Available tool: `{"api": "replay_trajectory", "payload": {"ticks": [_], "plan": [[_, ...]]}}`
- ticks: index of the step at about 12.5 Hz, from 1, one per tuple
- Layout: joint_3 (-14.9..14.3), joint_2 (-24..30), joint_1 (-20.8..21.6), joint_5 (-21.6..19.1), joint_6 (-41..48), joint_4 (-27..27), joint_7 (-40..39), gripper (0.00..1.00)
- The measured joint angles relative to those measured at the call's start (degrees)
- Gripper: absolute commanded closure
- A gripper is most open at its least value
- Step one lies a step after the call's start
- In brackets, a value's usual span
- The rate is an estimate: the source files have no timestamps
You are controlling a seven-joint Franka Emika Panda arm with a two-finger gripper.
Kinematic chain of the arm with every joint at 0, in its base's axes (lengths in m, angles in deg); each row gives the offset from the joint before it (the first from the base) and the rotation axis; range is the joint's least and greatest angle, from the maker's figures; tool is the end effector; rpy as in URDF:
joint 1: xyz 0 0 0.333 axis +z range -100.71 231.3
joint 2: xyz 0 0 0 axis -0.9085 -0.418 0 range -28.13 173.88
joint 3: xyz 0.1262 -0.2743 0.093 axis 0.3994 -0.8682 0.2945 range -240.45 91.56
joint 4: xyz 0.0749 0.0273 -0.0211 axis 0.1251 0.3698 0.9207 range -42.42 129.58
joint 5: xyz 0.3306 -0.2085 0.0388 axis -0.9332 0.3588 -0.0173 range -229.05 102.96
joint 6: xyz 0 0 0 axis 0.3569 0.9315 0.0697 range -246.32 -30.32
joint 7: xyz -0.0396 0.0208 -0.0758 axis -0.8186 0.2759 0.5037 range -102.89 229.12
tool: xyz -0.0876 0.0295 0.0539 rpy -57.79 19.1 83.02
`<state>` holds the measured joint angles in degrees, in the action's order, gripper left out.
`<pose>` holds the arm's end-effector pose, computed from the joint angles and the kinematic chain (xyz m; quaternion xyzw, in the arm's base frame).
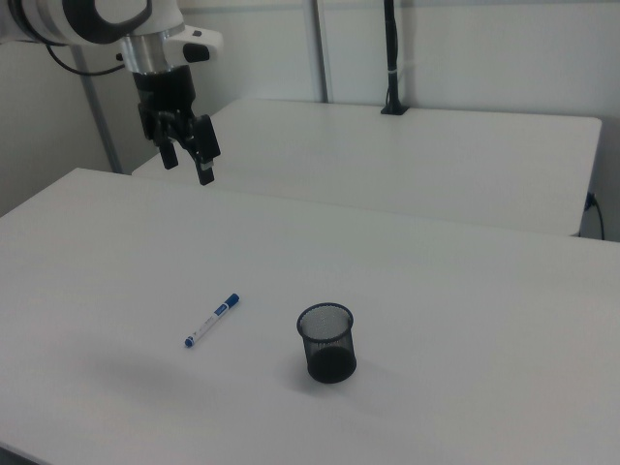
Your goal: Remove the marker
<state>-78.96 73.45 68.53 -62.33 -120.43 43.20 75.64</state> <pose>0.5499 -0.0139 0.6318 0.9927 -0.1203 0.0011 0.0058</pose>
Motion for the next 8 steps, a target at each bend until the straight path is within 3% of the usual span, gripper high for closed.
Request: {"api": "replay_trajectory", "payload": {"ticks": [4,8], "plan": [[0.03,0.77,-3.21,-0.02,-0.92,0.06,-10.15,0.0],[0.08,0.41,-3.5,-0.03,-3.01,0.21,-13.08,0.0]]}}
